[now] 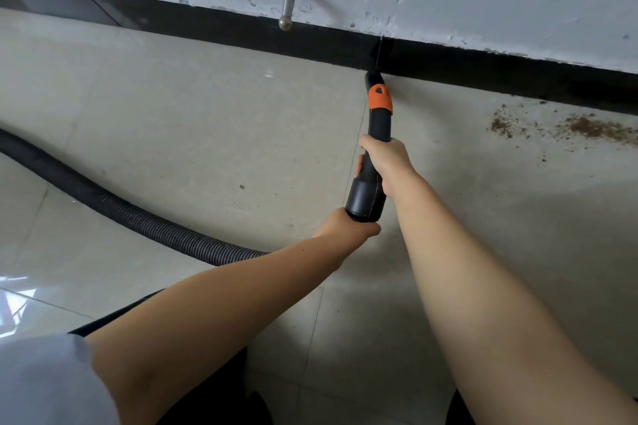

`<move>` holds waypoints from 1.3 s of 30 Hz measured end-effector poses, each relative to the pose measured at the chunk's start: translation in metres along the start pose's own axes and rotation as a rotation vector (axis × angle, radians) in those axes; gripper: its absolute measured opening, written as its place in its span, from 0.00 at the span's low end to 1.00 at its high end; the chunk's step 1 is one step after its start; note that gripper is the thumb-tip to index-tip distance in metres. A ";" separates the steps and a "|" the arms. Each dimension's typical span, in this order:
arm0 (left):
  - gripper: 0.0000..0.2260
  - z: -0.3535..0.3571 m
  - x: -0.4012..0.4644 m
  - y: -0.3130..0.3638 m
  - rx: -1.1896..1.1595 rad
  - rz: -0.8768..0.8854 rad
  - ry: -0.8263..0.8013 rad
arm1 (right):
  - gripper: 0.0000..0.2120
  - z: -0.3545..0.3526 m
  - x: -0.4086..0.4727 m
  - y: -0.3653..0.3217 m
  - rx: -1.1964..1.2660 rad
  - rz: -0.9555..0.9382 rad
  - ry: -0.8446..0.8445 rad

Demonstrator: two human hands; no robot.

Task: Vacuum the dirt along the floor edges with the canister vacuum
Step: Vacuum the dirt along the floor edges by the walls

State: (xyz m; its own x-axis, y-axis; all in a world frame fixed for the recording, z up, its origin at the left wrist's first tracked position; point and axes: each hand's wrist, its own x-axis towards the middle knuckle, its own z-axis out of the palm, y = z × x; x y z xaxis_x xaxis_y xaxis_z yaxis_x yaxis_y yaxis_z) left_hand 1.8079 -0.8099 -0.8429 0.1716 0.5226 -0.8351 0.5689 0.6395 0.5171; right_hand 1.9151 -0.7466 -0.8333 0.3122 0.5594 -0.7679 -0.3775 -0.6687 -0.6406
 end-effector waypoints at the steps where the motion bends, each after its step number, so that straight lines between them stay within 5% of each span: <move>1: 0.09 -0.003 0.000 -0.002 -0.011 -0.009 0.009 | 0.04 0.005 0.000 0.001 -0.016 -0.006 -0.015; 18: 0.13 0.023 -0.016 0.000 0.006 0.005 -0.074 | 0.05 -0.030 -0.010 0.010 -0.008 0.011 0.081; 25: 0.06 -0.021 -0.010 0.009 -0.047 0.007 -0.014 | 0.04 0.020 0.002 -0.007 -0.077 -0.040 0.009; 39: 0.09 -0.059 -0.001 0.002 -0.107 -0.012 0.005 | 0.04 0.071 0.005 -0.011 -0.173 -0.052 -0.020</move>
State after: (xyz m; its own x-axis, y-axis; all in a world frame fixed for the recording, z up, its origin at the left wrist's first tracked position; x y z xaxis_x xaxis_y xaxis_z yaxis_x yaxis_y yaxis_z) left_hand 1.7611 -0.7758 -0.8300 0.1612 0.5171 -0.8406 0.4815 0.7023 0.5244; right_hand 1.8587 -0.7018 -0.8299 0.3097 0.6039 -0.7345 -0.2049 -0.7119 -0.6717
